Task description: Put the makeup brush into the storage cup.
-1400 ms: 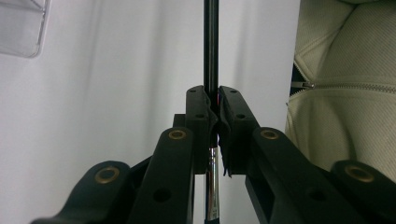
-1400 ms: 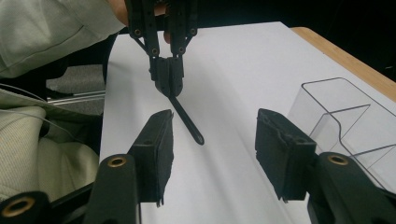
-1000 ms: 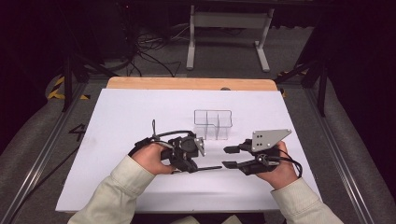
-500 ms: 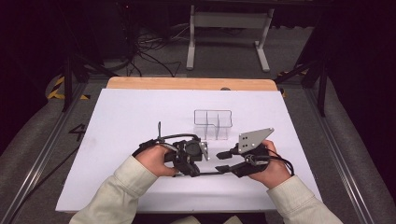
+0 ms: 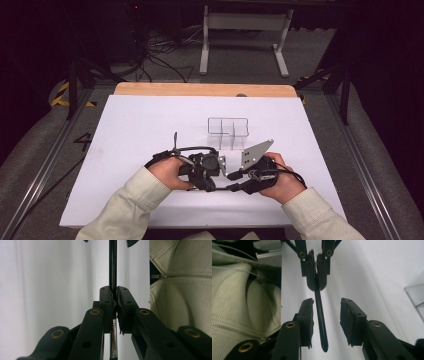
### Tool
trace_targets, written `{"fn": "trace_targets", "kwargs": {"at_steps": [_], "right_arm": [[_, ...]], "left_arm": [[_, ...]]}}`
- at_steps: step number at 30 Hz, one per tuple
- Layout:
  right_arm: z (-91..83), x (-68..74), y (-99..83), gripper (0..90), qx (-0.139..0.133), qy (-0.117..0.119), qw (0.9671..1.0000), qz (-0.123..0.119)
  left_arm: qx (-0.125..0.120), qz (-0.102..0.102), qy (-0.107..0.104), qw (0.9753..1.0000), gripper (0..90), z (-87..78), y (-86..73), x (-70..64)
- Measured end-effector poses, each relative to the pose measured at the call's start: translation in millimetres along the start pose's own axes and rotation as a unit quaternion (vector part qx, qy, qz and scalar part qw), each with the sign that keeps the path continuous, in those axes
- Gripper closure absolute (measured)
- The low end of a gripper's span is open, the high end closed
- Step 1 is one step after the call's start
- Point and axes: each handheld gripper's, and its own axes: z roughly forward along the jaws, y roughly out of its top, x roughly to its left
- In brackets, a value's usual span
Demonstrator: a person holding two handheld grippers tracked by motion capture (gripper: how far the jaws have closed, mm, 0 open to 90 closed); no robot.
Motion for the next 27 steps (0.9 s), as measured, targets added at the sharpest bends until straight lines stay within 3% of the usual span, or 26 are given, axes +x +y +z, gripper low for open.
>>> {"fn": "trace_targets", "kwargs": {"at_steps": [8,15,19,23,24,27], "right_arm": [[11.2,0.1,3.8,67.0,0.022,0.016,0.9996,0.006],[19.6,-0.4,2.8,71.4,0.036,0.036,0.9985,0.018],[23.2,-2.3,1.9,75.5,0.046,0.038,0.9982,0.006],[26.0,-1.8,0.8,78.4,0.053,0.046,0.9975,0.009],[26.6,-1.2,0.7,78.9,0.056,0.048,0.9972,0.012],[27.8,-0.8,0.6,79.5,0.060,0.050,0.9969,0.011]], "left_arm": [[0.007,0.001,0.005,1.0000,83.3,2.3,0.2,-1.5],[0.000,0.019,-0.004,0.9998,83.3,3.7,0.1,-2.1],[-0.007,0.019,-0.005,0.9998,83.3,2.0,-0.5,-2.9],[-0.009,0.020,-0.006,0.9997,83.2,1.8,-0.6,-3.6],[-0.007,0.030,-0.004,0.9995,83.3,1.7,-0.3,-2.6],[-0.009,0.025,-0.004,0.9997,83.3,1.7,-0.6,-3.7]]}}
